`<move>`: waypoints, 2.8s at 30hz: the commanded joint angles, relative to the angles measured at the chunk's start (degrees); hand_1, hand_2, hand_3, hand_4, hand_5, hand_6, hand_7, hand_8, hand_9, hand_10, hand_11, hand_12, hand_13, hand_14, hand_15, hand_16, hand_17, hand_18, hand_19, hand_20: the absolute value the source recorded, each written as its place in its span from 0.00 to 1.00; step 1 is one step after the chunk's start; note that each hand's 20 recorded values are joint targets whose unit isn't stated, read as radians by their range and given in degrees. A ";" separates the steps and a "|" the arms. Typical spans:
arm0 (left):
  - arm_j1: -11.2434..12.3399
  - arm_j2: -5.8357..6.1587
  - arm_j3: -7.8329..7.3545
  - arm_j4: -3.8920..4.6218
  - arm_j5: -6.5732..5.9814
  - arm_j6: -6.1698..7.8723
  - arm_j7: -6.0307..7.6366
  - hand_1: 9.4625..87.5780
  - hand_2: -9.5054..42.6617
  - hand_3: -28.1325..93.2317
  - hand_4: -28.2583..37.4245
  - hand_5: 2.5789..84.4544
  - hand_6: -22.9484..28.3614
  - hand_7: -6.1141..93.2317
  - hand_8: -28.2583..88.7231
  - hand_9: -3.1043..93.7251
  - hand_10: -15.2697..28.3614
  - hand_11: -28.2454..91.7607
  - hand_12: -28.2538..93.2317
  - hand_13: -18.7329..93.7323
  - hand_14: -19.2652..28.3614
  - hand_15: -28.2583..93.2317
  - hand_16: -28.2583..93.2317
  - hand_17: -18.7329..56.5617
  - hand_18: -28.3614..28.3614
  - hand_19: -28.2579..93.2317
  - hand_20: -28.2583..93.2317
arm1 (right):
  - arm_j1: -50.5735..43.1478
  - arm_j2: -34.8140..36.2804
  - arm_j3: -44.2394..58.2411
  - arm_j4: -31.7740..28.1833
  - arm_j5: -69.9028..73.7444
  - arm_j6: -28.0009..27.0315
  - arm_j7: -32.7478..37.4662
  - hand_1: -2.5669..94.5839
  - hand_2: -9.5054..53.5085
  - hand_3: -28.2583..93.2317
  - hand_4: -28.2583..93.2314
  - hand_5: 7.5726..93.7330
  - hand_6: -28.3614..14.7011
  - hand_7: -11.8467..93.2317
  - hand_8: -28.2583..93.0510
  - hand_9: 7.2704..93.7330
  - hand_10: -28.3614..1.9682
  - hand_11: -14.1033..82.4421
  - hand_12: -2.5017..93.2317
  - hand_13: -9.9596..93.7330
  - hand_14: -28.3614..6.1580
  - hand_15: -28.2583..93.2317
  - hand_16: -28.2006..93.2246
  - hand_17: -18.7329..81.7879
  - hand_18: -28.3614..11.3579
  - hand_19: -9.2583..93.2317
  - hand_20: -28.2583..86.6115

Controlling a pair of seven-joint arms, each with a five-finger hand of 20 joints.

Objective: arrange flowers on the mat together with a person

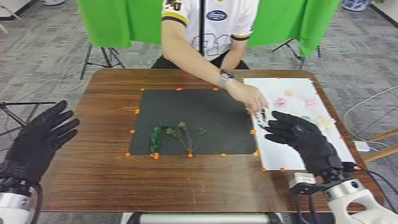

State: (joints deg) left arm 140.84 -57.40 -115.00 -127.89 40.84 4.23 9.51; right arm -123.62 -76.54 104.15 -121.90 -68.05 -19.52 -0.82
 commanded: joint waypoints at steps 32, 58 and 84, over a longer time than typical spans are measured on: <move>-0.02 -0.58 0.54 0.47 0.15 0.10 -1.01 0.22 0.11 0.81 0.05 0.35 0.50 0.21 0.18 0.31 0.60 0.35 0.39 0.36 0.70 0.41 0.27 0.14 0.88 0.58 0.31 | -0.73 -1.46 -0.27 0.13 -1.32 1.51 0.42 0.23 0.11 0.91 0.05 0.40 0.50 0.25 0.16 0.41 0.48 0.27 0.28 0.45 0.47 0.38 0.49 0.33 0.21 0.51 0.48; 1.31 -1.39 0.38 -1.08 0.36 -1.37 -1.02 0.22 0.10 0.81 0.06 0.35 0.50 0.21 0.18 0.31 0.60 0.35 0.39 0.36 0.70 0.41 0.27 0.14 0.88 0.58 0.31 | 2.87 4.20 -2.45 1.91 -10.43 11.24 -6.84 0.25 0.07 0.92 0.05 0.40 0.52 0.27 0.16 0.42 0.49 0.29 0.28 0.46 0.50 0.40 0.49 0.33 0.21 0.53 0.49; 0.95 -0.35 0.87 -0.17 -0.01 -0.88 -1.89 0.22 0.10 0.81 0.06 0.35 0.50 0.20 0.18 0.31 0.60 0.35 0.39 0.36 0.71 0.41 0.27 0.14 0.88 0.58 0.31 | 22.09 27.22 -18.99 18.34 -76.13 27.87 1.76 0.33 0.00 0.92 0.00 0.43 0.65 0.42 0.10 0.48 0.62 0.41 0.28 0.51 0.61 0.57 0.43 0.37 0.28 0.65 0.57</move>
State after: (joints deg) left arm 141.24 -57.93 -114.30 -128.64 40.93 3.35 8.40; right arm -104.21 -52.23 88.23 -106.94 -137.46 11.52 -3.41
